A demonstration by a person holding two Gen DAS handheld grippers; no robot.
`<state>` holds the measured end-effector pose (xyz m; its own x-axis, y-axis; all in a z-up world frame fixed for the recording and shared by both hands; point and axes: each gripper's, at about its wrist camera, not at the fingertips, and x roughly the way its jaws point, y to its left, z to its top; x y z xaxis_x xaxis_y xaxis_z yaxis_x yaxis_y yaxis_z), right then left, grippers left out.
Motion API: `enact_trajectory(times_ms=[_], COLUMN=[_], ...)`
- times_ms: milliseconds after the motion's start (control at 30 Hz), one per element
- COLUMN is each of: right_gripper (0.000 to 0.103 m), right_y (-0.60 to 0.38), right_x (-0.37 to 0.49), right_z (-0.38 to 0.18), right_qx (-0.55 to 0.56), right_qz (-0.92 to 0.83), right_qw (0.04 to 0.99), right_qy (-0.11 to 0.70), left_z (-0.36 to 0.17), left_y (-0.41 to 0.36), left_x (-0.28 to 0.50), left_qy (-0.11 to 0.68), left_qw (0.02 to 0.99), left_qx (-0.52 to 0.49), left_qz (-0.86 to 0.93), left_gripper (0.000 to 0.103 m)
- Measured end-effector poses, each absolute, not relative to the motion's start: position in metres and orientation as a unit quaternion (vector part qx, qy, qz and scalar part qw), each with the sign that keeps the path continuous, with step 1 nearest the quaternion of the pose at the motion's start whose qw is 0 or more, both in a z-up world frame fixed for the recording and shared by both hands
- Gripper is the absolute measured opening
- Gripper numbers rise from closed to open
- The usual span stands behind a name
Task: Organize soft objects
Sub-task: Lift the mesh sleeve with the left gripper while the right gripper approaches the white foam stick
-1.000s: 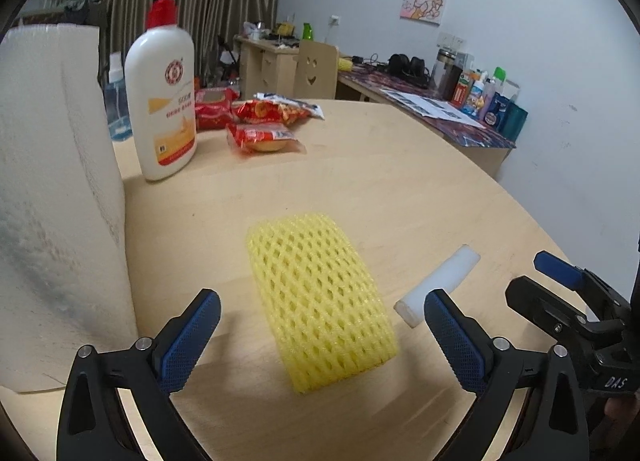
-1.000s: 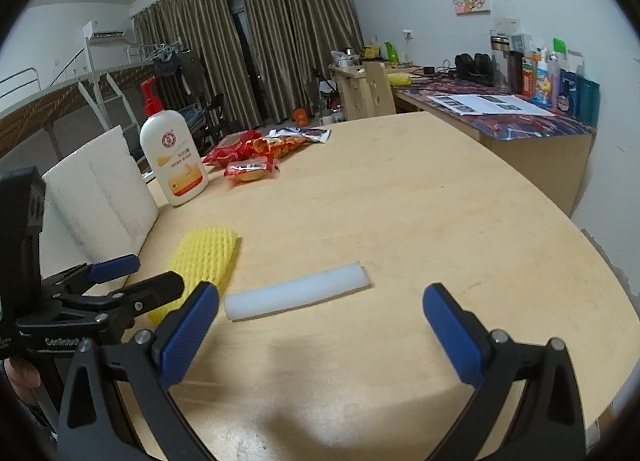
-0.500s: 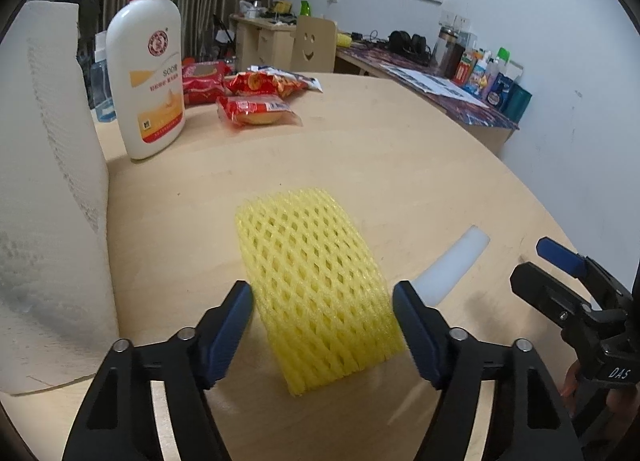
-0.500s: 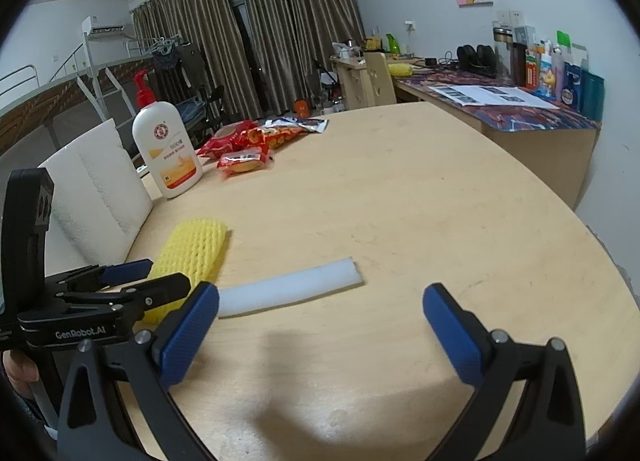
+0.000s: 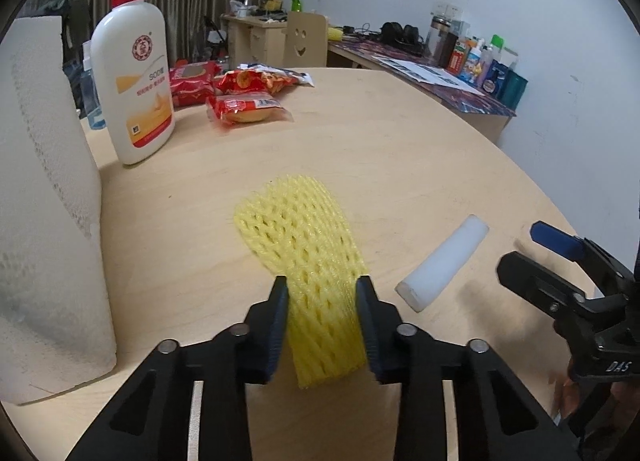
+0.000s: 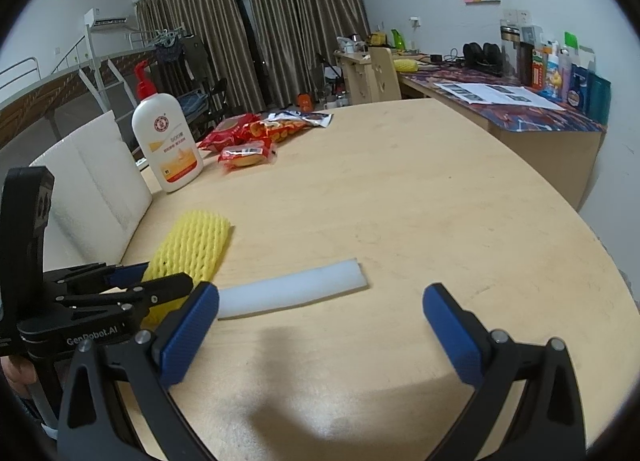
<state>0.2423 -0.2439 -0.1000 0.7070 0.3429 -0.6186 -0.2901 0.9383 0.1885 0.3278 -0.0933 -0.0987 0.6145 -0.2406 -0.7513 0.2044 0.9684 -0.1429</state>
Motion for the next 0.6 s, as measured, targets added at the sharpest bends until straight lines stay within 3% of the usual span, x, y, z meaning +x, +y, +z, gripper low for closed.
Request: enact_trajectory(times_ms=[33, 200, 600], right_gripper=[0.103, 0.103, 0.103], right_y=[-0.243, -0.235, -0.225], right_x=[0.243, 0.247, 0.254], right_z=[-0.1, -0.102, -0.103], right_qx=[0.036, 0.02, 0.024], right_qz=[0.171, 0.173, 0.189], right_qw=[0.923, 0.919, 0.907], right_qy=[0.343, 0.354, 0.376], left_z=[-0.098, -0.095, -0.08], left_y=[-0.094, -0.093, -0.081], left_x=[0.327, 0.323, 0.308], left_qy=[0.419, 0.411, 0.37], left_qw=[0.899, 0.902, 0.921], left_qx=[-0.02, -0.018, -0.027], left_qz=[-0.124, -0.126, -0.117], left_gripper=[0.026, 0.02, 0.02])
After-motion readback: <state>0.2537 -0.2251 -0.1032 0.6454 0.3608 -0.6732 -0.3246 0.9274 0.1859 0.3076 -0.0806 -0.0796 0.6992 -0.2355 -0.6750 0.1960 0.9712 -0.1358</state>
